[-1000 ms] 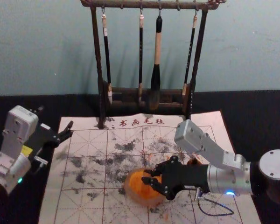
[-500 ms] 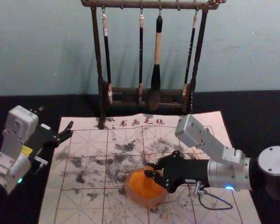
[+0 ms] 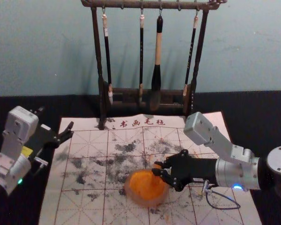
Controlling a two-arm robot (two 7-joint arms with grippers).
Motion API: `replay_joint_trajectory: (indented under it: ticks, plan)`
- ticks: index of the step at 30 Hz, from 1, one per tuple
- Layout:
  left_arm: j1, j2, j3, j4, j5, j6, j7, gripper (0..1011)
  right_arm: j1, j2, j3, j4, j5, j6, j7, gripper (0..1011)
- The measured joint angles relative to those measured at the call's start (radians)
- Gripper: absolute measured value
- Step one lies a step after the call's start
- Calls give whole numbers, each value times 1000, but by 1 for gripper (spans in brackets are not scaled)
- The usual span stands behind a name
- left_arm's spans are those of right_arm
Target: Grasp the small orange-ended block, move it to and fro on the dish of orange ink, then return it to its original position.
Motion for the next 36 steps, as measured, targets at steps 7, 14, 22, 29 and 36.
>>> replay_joint_trajectory:
  ticks: [7,14,22,29,36]
  plan:
    - [0,0,0,0,0,0,0,1001,-20,25,7,-35,17,3,11,91]
    - [0,0,0,0,0,0,0,1001,-34,43,2,-66,31,3,26,91]
    - [0,0,0,0,0,0,0,1001,-39,47,0,-76,43,2,23,91]
    - [0,0,0,0,0,0,0,1001,-49,58,20,-94,60,-2,6,91]
    - [0,0,0,0,0,0,0,1001,-66,84,61,-125,87,-2,-20,91]
